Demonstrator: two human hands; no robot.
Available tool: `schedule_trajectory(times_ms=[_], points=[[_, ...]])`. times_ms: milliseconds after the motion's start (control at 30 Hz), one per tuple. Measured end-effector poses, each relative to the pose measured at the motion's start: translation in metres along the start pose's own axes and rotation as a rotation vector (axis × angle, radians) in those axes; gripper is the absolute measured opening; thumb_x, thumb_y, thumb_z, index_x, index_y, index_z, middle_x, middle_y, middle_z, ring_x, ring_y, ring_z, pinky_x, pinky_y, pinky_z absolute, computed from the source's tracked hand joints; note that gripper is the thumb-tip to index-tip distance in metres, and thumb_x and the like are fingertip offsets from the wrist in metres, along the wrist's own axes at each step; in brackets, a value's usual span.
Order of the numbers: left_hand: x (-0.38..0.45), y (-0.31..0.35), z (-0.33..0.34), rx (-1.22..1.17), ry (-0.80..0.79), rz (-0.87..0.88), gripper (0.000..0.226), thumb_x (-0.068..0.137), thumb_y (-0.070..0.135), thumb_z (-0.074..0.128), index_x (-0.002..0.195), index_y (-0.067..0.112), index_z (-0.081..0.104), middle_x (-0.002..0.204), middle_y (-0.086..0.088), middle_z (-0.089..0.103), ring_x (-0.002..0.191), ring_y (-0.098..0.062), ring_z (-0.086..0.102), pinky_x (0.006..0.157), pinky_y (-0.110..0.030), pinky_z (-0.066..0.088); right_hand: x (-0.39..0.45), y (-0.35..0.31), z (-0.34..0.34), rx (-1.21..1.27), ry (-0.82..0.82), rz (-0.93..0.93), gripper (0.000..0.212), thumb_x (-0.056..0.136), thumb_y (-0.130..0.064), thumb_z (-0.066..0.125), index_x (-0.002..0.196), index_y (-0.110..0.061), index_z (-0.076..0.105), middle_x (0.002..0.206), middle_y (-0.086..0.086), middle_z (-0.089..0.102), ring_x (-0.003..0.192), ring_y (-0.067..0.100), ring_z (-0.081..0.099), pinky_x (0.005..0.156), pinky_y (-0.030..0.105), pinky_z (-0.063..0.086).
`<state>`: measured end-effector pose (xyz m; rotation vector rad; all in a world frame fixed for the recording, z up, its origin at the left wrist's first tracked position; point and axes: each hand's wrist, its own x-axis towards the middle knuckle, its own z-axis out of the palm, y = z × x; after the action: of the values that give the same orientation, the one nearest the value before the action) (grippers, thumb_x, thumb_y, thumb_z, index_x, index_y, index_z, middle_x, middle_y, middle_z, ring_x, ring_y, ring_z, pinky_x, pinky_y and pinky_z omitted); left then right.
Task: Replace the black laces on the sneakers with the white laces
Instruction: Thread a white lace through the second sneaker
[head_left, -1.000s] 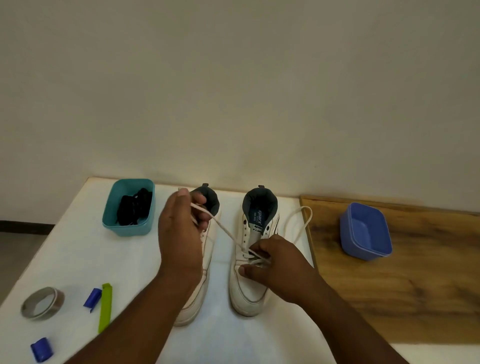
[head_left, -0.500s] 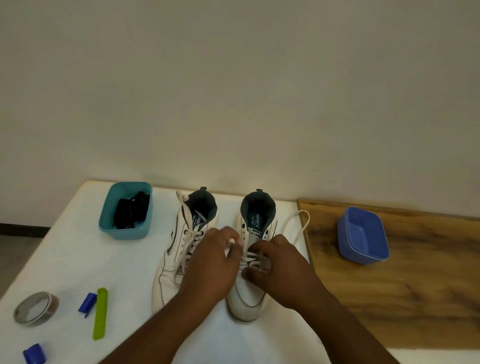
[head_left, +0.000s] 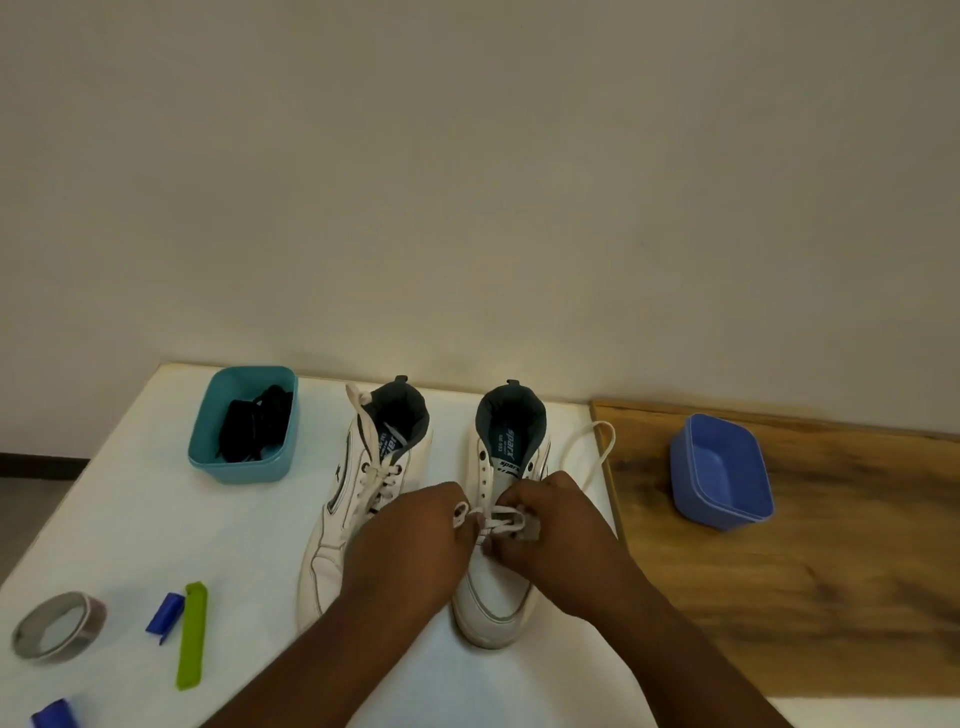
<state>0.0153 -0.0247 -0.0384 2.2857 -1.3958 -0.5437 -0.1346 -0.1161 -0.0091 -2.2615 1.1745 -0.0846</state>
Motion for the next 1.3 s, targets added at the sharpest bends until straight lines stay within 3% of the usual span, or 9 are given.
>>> schedule_trajectory(times_ms=[100, 267, 367, 533, 633, 800, 967, 1133, 1300], points=[[0.002, 0.009, -0.008, -0.163, 0.075, 0.068, 0.025, 0.098, 0.039, 0.050, 0.079, 0.025, 0.056, 0.070, 0.005, 0.059, 0.068, -0.007, 0.057, 0.066, -0.030, 0.049, 0.000, 0.002, 0.000, 0.010, 0.031, -0.010, 0.024, 0.088, -0.035, 0.073, 0.112, -0.036, 0.069, 0.103, -0.015, 0.053, 0.097, 0.006, 0.054, 0.079, 0.017, 0.045], [0.003, 0.028, -0.037, -0.870, 0.502, -0.171, 0.022, 0.101, 0.020, 0.050, 0.083, 0.015, 0.059, 0.072, -0.004, 0.055, 0.063, -0.008, 0.050, 0.059, -0.021, 0.041, 0.001, 0.001, -0.005, -0.058, 0.038, 0.007, 0.035, 0.089, -0.057, 0.067, 0.121, -0.044, 0.064, 0.112, -0.018, 0.053, 0.102, 0.004, 0.054, 0.086, 0.027, 0.048], [0.003, 0.027, -0.041, -1.132, 0.461, -0.288, 0.028, 0.105, 0.029, 0.044, 0.082, 0.018, 0.057, 0.066, -0.001, 0.053, 0.057, -0.010, 0.045, 0.055, -0.028, 0.037, -0.002, 0.001, -0.002, -0.059, 0.022, 0.012, 0.043, 0.087, -0.063, 0.066, 0.126, -0.046, 0.060, 0.115, -0.017, 0.052, 0.106, 0.006, 0.054, 0.092, 0.033, 0.050], [0.002, 0.006, -0.011, -0.241, 0.084, -0.077, 0.027, 0.091, 0.059, 0.056, 0.094, 0.032, 0.054, 0.074, 0.010, 0.059, 0.069, -0.006, 0.059, 0.063, -0.029, 0.048, -0.001, -0.001, 0.004, -0.109, 0.058, 0.019, 0.043, 0.088, -0.065, 0.063, 0.126, -0.045, 0.059, 0.116, -0.015, 0.053, 0.107, 0.009, 0.053, 0.096, 0.036, 0.048], [0.001, 0.000, -0.004, -0.058, -0.013, -0.049, 0.034, 0.089, 0.063, 0.047, 0.095, 0.033, 0.062, 0.077, 0.013, 0.057, 0.078, -0.009, 0.061, 0.078, -0.036, 0.054, -0.002, -0.001, 0.005, -0.162, 0.053, 0.015, 0.038, 0.092, -0.061, 0.059, 0.128, -0.046, 0.056, 0.116, -0.013, 0.050, 0.110, 0.011, 0.051, 0.096, 0.034, 0.044], [-0.001, 0.004, -0.016, -0.189, 0.105, 0.012, 0.025, 0.096, 0.038, 0.051, 0.075, 0.025, 0.054, 0.072, 0.005, 0.058, 0.071, -0.012, 0.058, 0.069, -0.038, 0.052, -0.006, 0.006, 0.002, -0.182, 0.092, -0.015, 0.053, 0.100, -0.028, 0.056, 0.145, -0.049, 0.038, 0.116, -0.010, 0.047, 0.109, 0.013, 0.053, 0.094, 0.030, 0.045], [-0.001, 0.012, -0.013, -0.370, 0.081, -0.039, 0.026, 0.096, 0.032, 0.050, 0.075, 0.017, 0.055, 0.073, -0.003, 0.056, 0.070, -0.018, 0.057, 0.069, -0.045, 0.051, -0.001, 0.008, 0.004, -0.152, 0.169, 0.010, 0.077, 0.095, -0.031, 0.065, 0.152, -0.036, 0.014, 0.122, -0.010, 0.064, 0.105, 0.014, 0.065, 0.096, 0.039, 0.052], [0.002, 0.010, -0.018, -0.580, 0.048, -0.183, 0.040, 0.086, 0.040, 0.049, 0.079, 0.001, 0.057, 0.071, -0.015, 0.061, 0.075, -0.034, 0.063, 0.074, -0.054, 0.053, 0.001, 0.006, 0.005, -0.238, 0.175, 0.011, 0.052, 0.101, -0.029, 0.049, 0.145, -0.026, 0.022, 0.102, -0.007, 0.068, 0.084, 0.011, 0.063, 0.087, 0.034, 0.048], [-0.001, 0.016, -0.018, -0.607, 0.083, -0.232, 0.042, 0.085, 0.039, 0.047, 0.077, -0.002, 0.054, 0.072, -0.019, 0.060, 0.077, -0.037, 0.062, 0.072, -0.054, 0.050, 0.000, 0.014, 0.004, -0.427, 0.189, 0.023, 0.023, 0.101, -0.035, 0.048, 0.123, -0.028, 0.045, 0.107, -0.007, 0.066, 0.090, 0.014, 0.065, 0.082, 0.032, 0.052]])
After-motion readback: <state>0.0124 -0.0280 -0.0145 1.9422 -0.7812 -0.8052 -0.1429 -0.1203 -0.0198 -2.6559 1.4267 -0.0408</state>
